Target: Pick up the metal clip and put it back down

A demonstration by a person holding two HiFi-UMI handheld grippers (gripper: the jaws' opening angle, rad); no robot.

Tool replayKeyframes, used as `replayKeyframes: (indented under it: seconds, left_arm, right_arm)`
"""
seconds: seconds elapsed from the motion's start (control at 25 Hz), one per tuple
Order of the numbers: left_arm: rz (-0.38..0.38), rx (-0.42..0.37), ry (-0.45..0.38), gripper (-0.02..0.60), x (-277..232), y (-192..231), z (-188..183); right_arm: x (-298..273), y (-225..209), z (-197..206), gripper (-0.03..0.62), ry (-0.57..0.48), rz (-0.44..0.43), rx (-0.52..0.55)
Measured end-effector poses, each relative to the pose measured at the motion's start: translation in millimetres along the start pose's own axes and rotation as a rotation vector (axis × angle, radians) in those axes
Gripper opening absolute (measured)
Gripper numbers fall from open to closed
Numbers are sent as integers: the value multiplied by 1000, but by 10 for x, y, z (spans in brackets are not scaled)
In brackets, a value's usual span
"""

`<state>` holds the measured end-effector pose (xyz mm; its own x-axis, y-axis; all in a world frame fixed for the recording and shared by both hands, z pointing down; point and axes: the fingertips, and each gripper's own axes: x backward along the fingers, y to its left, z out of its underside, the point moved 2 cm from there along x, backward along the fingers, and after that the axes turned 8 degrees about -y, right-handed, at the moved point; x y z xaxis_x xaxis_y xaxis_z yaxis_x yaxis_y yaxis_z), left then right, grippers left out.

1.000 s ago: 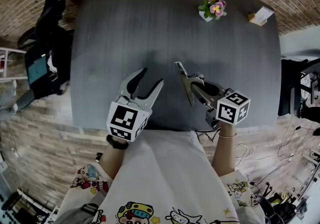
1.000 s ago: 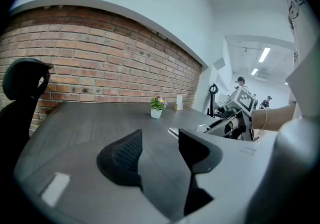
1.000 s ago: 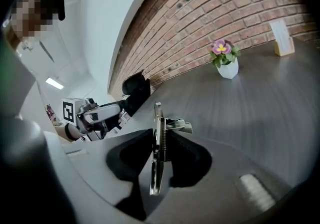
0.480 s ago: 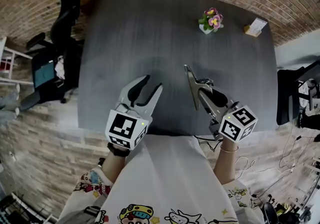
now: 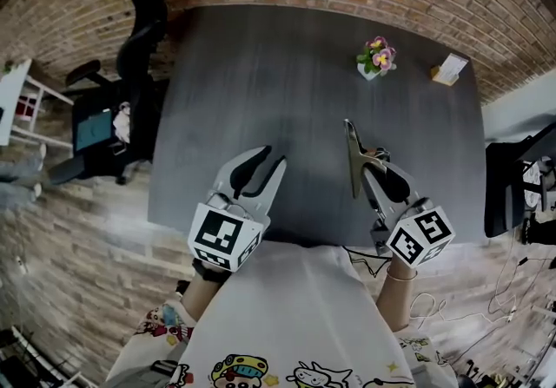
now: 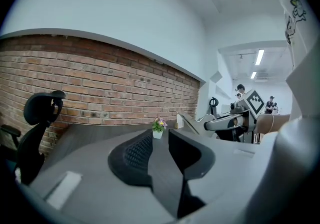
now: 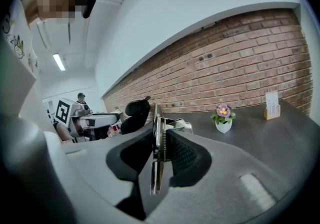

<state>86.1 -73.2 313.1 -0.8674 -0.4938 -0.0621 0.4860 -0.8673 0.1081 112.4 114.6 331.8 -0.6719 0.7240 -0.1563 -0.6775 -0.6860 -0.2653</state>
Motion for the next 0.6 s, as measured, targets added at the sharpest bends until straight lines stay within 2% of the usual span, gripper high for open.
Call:
replayKeyframes:
  seconds: [0.2,0.6]
  left_arm:
    - [-10,3,-17,66,28,-3,-76]
    - [-39,20,-34,0,-28,31,-115]
  right_arm:
    - [34,-12,-118,93,-41,16,29]
    - [61,-71,-136,92,-28,9,32]
